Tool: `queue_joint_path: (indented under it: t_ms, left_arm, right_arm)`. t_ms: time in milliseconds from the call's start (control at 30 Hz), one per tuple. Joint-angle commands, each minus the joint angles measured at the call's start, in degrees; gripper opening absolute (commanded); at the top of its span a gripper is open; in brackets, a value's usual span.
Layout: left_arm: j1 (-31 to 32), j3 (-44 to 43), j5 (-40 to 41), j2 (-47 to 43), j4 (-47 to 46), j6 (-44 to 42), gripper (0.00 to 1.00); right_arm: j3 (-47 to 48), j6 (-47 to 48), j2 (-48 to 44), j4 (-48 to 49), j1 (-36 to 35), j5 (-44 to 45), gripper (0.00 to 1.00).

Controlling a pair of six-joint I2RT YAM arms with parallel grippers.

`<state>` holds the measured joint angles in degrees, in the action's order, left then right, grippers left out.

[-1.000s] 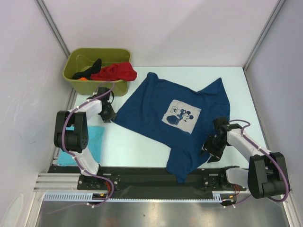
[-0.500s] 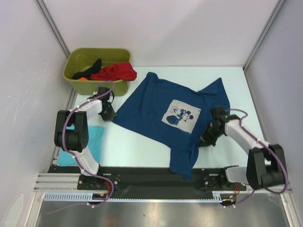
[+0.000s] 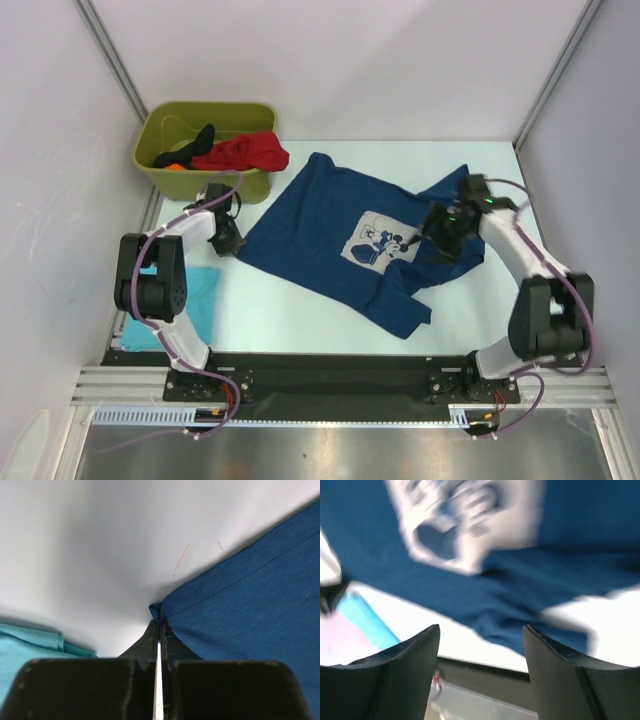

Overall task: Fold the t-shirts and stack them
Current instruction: Flatten the tshirt out

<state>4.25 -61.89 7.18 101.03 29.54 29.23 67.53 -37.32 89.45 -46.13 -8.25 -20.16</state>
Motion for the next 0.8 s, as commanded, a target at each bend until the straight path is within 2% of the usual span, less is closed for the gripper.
queue_joint_path:
  t_ms: [0, 67, 133, 233, 367, 433, 567, 767]
  left_arm:
    - [-0.5, -0.3, 1.4, -3.5, -0.6, -2.2, 0.00]
    - [-0.4, 0.4, 1.0, -4.4, -0.8, -2.4, 0.00]
    - [-0.4, 0.6, 0.7, -4.4, -0.6, -2.4, 0.00]
    - [-0.4, 1.0, 0.5, -3.8, -0.4, -2.4, 0.00]
    - [-0.4, 2.6, 0.4, -5.4, -1.0, -2.3, 0.00]
    - [-0.4, 3.4, -0.2, -6.2, -1.2, -1.4, 0.00]
    - [-0.5, 7.0, -1.1, -8.2, -1.8, -0.1, 0.00]
    - [-0.4, 8.4, -2.3, -9.7, -1.6, -0.7, 0.00]
  right_arm:
    - [-8.0, 5.5, -7.5, -2.2, 12.5, 3.0, 0.72]
    - [-10.1, 7.4, -8.8, 2.0, 17.5, 3.2, 0.72]
    - [-8.0, 9.3, -6.9, 4.7, 18.0, 6.2, 0.72]
    - [-1.4, 9.5, 0.7, 3.9, 17.8, 13.3, 0.70]
    - [7.5, 9.5, 8.7, 3.8, 17.4, 20.1, 0.53]
    - [13.6, 9.6, 14.0, 3.9, 15.4, 23.2, 0.53]
    - [23.7, 11.6, 23.2, 4.2, 10.5, 32.5, 0.66]
    - [36.7, 12.5, 35.6, 6.6, 5.9, 38.7, 0.70]
